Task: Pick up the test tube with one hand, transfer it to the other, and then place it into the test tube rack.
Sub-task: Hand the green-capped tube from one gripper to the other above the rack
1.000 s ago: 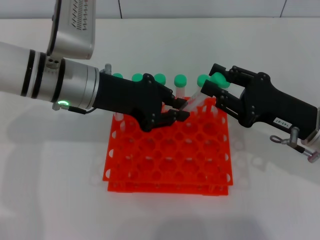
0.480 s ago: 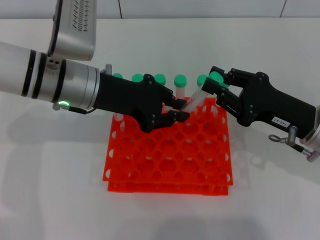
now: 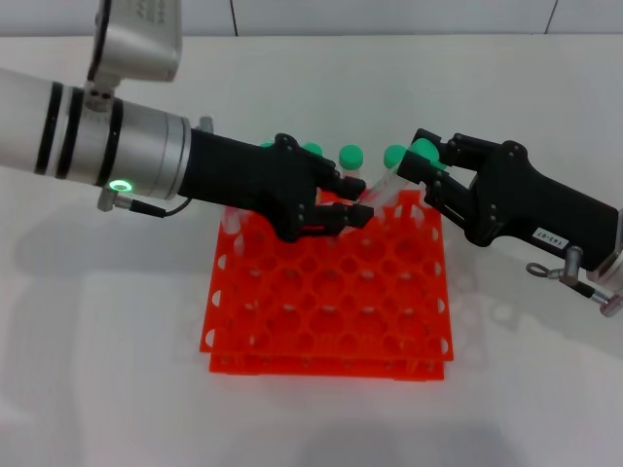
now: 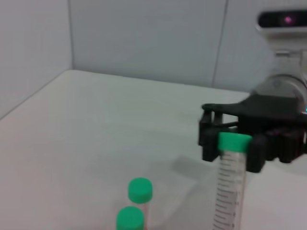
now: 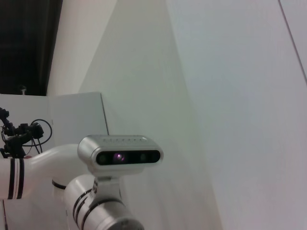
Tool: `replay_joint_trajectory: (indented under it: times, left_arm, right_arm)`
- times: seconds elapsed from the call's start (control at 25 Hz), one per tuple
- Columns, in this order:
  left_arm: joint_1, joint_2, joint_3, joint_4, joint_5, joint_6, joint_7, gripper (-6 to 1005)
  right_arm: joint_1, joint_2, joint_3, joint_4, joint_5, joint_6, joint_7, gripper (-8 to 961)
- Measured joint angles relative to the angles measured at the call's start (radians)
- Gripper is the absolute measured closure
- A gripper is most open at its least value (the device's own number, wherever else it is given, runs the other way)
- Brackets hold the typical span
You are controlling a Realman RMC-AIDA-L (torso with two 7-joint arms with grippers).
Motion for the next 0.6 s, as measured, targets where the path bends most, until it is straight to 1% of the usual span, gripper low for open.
replay_joint_trajectory:
  times: [0.16, 0.4, 0.44, 0.48, 0.52, 0.6]
  left_arm:
    - [0.018, -0.001, 0.0, 0.076, 0.003, 0.022, -0.085, 720]
    - [0.074, -0.004, 0.001, 0.259, 0.036, 0.074, -0.246, 620]
    - [0.074, -0.004, 0.001, 0.259, 0.036, 0.074, -0.246, 603]
    - [0.09, -0.004, 0.001, 0.308, 0.037, 0.083, -0.298, 586]
    - [0.108, -0.004, 0.001, 0.36, 0.037, 0.09, -0.357, 527]
    - [0.131, -0.004, 0.001, 0.425, 0.037, 0.098, -0.423, 408]
  right_arm:
    - [-0.004, 0.0, 0.0, -0.001, 0.0, -0.002, 0.0, 696]
    - [-0.012, 0.0, -0.001, -0.007, -0.005, -0.006, 0.003, 697]
    - [-0.012, 0.0, -0.003, -0.01, -0.005, -0.006, 0.005, 697]
    - [-0.013, -0.001, -0.005, -0.018, -0.006, -0.007, 0.011, 697]
    - [-0.014, -0.002, -0.008, -0.029, -0.007, -0.007, 0.021, 697]
    - [-0.016, -0.003, -0.018, -0.052, -0.01, -0.008, 0.043, 697]
